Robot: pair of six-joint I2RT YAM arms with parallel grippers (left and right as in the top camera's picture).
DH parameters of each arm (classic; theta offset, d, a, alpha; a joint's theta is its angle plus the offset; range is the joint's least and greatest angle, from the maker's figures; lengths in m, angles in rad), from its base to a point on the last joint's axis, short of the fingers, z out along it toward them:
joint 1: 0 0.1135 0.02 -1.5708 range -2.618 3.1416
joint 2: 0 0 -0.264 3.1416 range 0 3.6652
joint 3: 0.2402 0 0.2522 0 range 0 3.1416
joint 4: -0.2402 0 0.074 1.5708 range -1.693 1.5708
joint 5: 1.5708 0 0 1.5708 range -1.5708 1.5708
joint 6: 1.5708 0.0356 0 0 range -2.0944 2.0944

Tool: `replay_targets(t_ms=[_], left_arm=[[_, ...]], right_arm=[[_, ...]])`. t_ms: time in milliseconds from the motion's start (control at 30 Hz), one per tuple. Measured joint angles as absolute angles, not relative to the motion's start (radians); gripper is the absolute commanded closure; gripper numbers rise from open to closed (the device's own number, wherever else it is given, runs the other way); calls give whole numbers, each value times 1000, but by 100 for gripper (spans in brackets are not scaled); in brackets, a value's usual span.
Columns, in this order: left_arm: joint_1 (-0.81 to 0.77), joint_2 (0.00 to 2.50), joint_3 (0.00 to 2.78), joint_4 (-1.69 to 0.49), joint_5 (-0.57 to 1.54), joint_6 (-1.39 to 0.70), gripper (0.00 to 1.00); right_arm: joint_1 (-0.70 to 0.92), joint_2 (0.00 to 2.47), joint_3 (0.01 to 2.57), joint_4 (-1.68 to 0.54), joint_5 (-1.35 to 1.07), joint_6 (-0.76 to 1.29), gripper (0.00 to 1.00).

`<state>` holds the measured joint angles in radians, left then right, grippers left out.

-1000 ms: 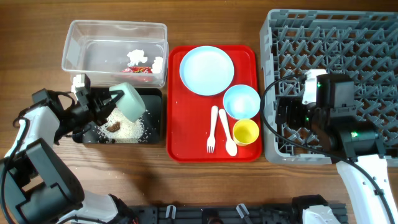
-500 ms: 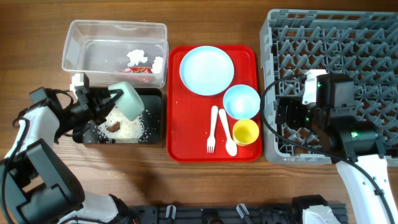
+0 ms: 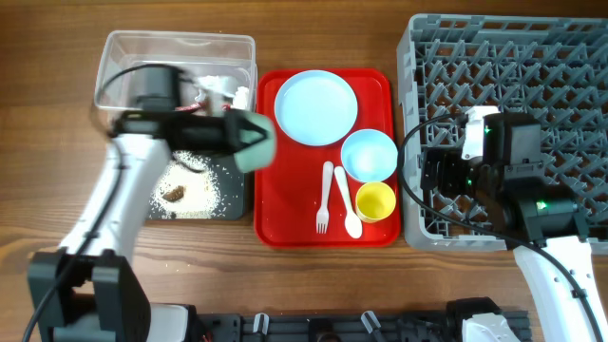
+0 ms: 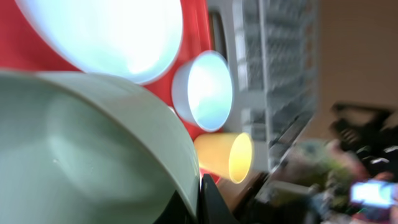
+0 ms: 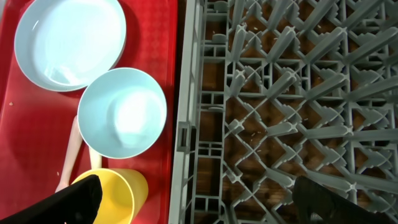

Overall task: Sort waste into correct bins and load items into the dishwasher rack
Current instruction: 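Set the green bowl back on the red tray with the left gripper, then grasp the yellow cup with the left gripper and lift it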

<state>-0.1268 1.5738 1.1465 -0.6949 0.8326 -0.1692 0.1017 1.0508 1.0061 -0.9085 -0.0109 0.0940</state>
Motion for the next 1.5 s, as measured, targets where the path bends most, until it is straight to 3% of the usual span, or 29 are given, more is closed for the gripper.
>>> replay_targets(t_ms=[233, 433, 567, 600, 667, 1100, 1333, 1500], left_arm=[[-455, 1613, 1147, -628, 450, -235, 96], [-591, 1719, 1147, -593, 245, -254, 94], [-626, 1763, 1147, -574, 179, -255, 77], [-628, 1766, 1147, -574, 171, -255, 72], [-629, 1769, 1147, -574, 156, -265, 50], [-629, 1765, 1191, -637, 136, -271, 34], [-629, 1707, 1291, -538, 315, -287, 35], [-647, 1700, 1295, -610, 391, -324, 35]], right_arm=[[102, 1051, 1006, -908, -11, 94, 0], [102, 1051, 1006, -908, -11, 94, 0], [102, 1051, 1006, -908, -11, 94, 0], [102, 1051, 1006, -908, -11, 94, 0], [102, 1051, 1006, -908, -11, 94, 0], [102, 1051, 1006, -910, -11, 94, 0], [102, 1043, 1006, -913, 13, 150, 0], [102, 1002, 1017, -912, 53, 194, 0]])
